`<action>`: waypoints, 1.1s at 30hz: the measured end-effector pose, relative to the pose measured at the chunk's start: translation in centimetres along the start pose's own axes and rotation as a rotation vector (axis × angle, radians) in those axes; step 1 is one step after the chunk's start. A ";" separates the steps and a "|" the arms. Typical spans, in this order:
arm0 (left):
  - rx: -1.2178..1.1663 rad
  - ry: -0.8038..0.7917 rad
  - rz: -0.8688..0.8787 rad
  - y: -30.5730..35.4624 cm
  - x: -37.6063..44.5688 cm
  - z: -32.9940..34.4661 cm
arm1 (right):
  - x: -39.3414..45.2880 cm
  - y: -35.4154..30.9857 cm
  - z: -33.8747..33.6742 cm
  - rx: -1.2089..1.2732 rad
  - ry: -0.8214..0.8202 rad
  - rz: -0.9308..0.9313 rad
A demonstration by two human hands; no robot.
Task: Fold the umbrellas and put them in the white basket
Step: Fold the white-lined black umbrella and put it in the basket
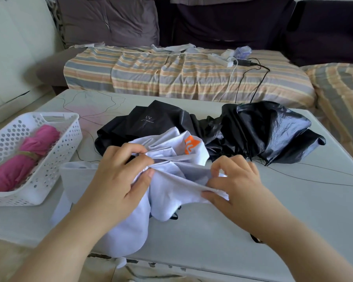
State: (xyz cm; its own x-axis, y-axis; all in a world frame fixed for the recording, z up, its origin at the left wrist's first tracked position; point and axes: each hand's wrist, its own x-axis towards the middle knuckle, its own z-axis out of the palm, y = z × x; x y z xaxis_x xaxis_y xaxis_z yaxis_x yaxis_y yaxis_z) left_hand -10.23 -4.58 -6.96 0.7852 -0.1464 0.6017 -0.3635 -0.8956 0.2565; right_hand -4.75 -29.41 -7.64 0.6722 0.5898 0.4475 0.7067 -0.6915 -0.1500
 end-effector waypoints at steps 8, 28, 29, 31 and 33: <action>-0.001 -0.021 0.138 0.6 0.3 0.4 | -0.4 3.9 -1.9 0.048 -0.202 0.154; -0.073 -0.021 0.054 -0.3 0.1 -0.1 | -0.7 3.7 -0.7 0.373 -0.265 0.309; -0.075 -0.022 0.055 -0.2 0.1 -0.2 | -0.7 4.1 -0.5 0.360 -0.244 0.330; -0.080 -0.017 0.044 -0.3 0.1 -0.2 | -0.7 4.7 -0.9 0.355 -0.201 0.394; -0.082 -0.009 0.031 -0.3 0.1 -0.3 | -0.5 5.2 -2.3 0.451 -0.148 0.425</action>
State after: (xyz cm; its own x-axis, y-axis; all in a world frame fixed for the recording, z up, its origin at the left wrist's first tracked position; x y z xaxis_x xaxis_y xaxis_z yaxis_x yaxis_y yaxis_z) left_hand -10.17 -4.18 -6.78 0.7773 -0.1770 0.6038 -0.4267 -0.8535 0.2991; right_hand -1.95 -34.29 -6.64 0.9152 0.3758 0.1457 0.3731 -0.6533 -0.6588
